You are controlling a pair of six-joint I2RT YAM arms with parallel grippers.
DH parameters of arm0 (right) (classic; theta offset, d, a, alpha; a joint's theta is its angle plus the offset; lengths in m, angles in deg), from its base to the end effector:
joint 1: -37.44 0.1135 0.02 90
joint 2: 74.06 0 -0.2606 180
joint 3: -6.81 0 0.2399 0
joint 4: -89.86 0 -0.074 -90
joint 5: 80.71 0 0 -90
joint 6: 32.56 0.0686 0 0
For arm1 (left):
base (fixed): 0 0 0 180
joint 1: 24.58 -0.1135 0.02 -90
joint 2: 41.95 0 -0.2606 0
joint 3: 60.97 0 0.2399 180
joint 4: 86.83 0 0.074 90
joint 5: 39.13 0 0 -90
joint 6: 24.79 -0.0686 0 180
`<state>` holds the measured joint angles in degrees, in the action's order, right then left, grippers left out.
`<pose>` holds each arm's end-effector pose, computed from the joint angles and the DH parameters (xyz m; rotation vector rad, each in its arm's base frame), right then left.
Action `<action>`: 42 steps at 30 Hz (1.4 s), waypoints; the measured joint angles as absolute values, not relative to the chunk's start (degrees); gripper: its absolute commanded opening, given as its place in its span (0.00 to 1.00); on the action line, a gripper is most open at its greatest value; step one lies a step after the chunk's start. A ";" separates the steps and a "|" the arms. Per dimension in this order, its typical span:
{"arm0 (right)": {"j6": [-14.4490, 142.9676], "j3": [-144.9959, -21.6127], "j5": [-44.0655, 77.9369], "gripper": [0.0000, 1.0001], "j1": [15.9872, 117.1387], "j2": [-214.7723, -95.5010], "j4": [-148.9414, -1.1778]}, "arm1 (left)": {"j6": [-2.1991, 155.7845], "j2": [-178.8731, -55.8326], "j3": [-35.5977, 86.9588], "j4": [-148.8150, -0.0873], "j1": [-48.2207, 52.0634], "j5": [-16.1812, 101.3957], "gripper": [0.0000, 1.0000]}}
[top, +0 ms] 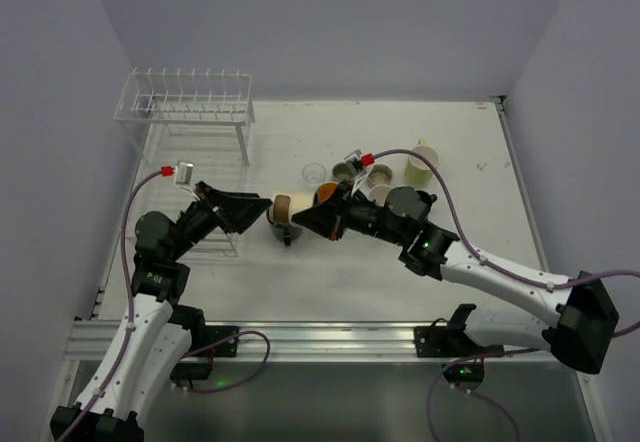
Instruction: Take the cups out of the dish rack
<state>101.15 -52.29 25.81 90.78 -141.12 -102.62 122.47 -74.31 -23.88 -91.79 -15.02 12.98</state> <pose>0.1607 0.2486 0.3313 -0.4070 1.6642 1.5350 0.1560 -0.0690 0.2943 -0.0478 1.6000 -1.3925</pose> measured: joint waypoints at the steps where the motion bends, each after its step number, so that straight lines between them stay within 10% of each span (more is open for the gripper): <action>1: 99.60 -52.38 24.96 0.00 90.78 -139.31 -98.88 | 119.63 -74.74 -21.25 -88.34 -15.02 13.77 1.00; 14: 87.18 -55.35 5.85 0.00 90.78 -135.00 -42.97 | 88.30 -73.65 -4.08 -53.69 -15.02 34.62 1.00; 28: 85.30 -64.71 -3.59 0.01 92.15 -158.41 -35.36 | 84.06 -69.98 -9.54 -50.44 -15.02 42.62 1.00; 42: 83.49 -67.55 -3.68 0.70 94.69 -162.48 -36.10 | 83.80 -69.32 -9.65 -50.44 -15.02 43.49 1.00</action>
<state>83.49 -67.55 -3.68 94.69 -162.48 -36.10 83.80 -69.32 -9.65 -50.44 -15.02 43.49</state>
